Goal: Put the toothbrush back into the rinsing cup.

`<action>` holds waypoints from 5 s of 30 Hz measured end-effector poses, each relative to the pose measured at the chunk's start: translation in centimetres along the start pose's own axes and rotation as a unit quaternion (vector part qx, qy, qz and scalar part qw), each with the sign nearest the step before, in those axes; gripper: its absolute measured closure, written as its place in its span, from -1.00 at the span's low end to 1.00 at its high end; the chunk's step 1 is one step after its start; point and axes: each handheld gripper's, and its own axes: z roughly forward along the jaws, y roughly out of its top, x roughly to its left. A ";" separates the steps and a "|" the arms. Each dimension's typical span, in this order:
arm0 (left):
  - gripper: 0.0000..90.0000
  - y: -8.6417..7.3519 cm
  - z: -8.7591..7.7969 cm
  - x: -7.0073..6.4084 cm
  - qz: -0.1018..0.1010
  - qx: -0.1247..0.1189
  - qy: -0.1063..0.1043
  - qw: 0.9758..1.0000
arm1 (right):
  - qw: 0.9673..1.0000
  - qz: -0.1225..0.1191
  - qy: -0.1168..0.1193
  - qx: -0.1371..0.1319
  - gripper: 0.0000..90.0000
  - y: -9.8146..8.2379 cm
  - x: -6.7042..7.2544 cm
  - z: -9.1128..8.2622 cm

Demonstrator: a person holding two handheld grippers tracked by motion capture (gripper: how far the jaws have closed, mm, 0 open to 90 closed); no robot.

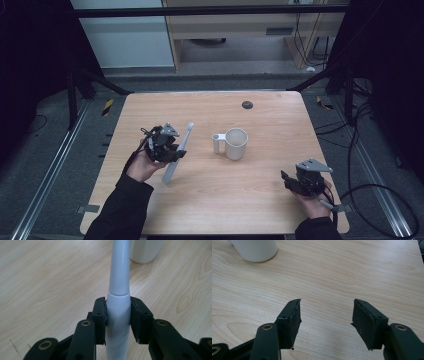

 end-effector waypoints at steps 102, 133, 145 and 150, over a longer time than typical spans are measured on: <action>0.48 10.1 10.0 -4.7 -0.061 -0.264 -0.032 0.962 | 1.000 0.001 0.008 -0.003 -0.10 -0.3 -0.2 0.2; 0.43 8.6 12.3 -4.2 -0.077 -0.228 -0.030 0.970 | 1.000 -0.001 0.007 -0.002 -0.10 -0.3 -0.2 0.3; 0.23 7.9 11.2 -4.6 -0.061 -0.215 -0.022 0.974 | 1.000 -0.002 0.006 -0.002 -0.10 -0.3 -0.2 0.2; 0.13 6.9 9.7 -4.9 -0.046 -0.208 -0.016 0.977 | 1.000 -0.002 0.003 -0.001 -0.11 -0.3 -0.2 0.2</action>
